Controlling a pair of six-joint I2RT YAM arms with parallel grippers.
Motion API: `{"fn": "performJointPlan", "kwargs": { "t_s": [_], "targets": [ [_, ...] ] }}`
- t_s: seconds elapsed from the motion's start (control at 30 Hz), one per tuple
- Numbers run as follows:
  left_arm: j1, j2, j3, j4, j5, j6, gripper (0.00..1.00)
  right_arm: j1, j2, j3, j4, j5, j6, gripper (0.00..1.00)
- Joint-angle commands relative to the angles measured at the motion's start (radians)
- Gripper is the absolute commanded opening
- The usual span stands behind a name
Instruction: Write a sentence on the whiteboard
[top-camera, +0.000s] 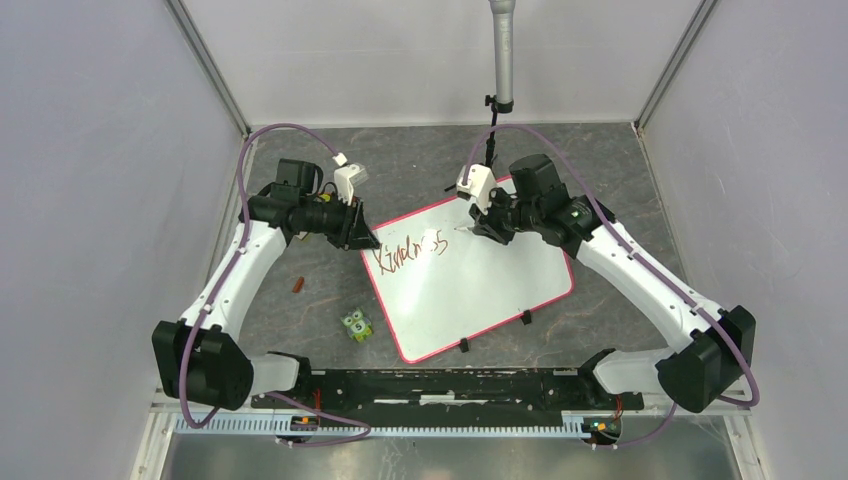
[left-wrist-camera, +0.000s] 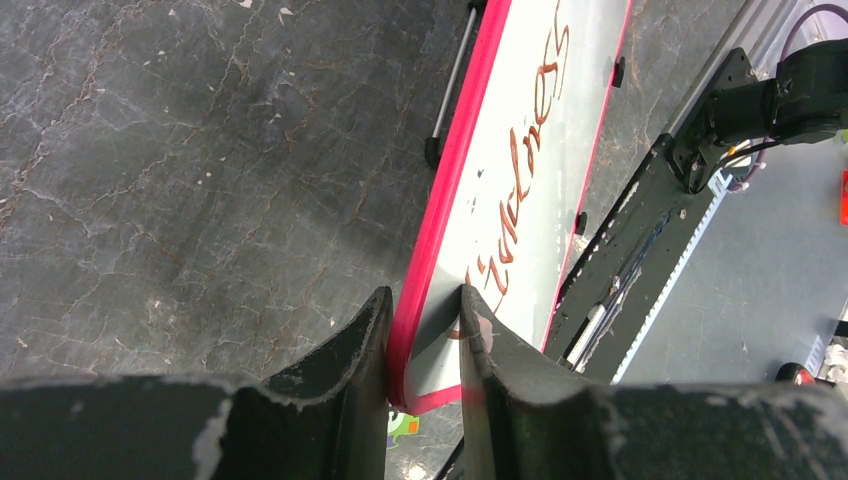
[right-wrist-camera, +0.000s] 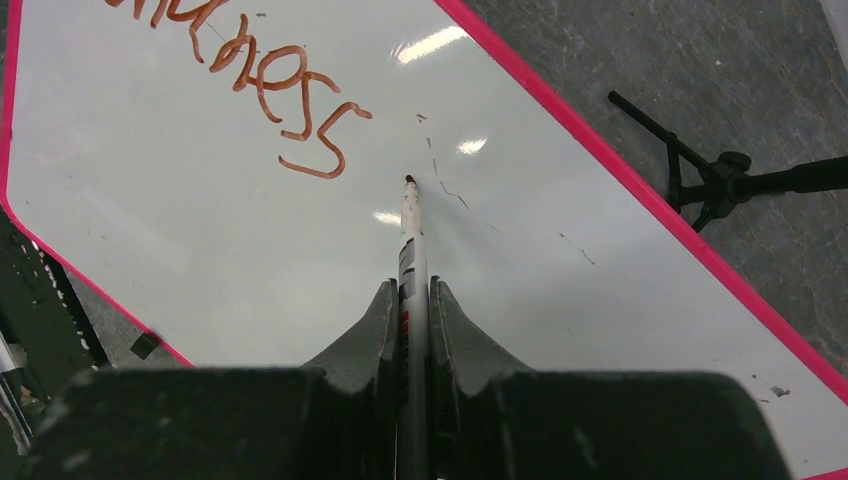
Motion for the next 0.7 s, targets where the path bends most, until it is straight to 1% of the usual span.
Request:
{"fn": "performJointPlan", "kwargs": {
  "t_s": [0.0,0.2,0.67],
  "targets": [
    [-0.012,0.012,0.006,-0.023,-0.013,0.060,0.03,0.007,0.018,0.029,0.025,-0.012,-0.007,0.00],
    [-0.011,0.016,0.007,-0.024,-0.015,0.058,0.02,0.013,0.007,-0.004,-0.003,-0.010,-0.042,0.00],
    [-0.011,0.015,0.007,-0.024,-0.019,0.059,0.02,0.013,-0.019,-0.033,-0.060,0.058,-0.102,0.00]
  ]
}}
